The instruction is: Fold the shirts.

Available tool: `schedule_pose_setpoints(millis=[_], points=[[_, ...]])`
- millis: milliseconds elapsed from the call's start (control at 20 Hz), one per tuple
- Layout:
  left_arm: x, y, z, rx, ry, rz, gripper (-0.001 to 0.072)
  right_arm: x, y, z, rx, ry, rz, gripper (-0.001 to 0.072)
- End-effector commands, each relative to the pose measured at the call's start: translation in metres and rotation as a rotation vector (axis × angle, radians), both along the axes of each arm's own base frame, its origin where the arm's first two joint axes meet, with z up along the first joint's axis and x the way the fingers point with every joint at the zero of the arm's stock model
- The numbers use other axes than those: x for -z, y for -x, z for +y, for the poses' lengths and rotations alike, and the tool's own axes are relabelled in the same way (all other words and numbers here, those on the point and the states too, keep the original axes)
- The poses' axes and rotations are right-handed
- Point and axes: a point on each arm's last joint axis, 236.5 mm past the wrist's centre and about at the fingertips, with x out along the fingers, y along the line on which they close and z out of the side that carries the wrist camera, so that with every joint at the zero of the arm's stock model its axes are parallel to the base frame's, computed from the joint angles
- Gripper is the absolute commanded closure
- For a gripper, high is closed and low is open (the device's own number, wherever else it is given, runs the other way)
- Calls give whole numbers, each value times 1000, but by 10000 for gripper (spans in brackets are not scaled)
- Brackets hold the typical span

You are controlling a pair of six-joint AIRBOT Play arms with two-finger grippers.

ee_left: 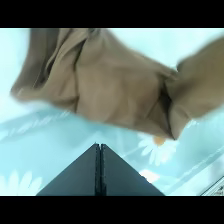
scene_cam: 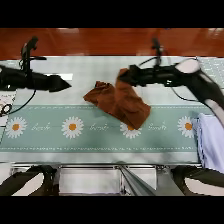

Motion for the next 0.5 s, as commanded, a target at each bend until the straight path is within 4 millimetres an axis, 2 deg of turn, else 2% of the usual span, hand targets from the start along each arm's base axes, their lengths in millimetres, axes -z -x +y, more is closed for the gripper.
schedule_pose_setpoints(millis=[0,200,450], points=[[9,22,15,-32,-10,-9,686,32,-33,48,-22,-56,48,686],[11,17,17,-49,-11,-16,686,40,-42,79,-64,-76,58,686],[11,15,17,-56,-12,-23,686,64,-30,98,-98,-62,106,686]])
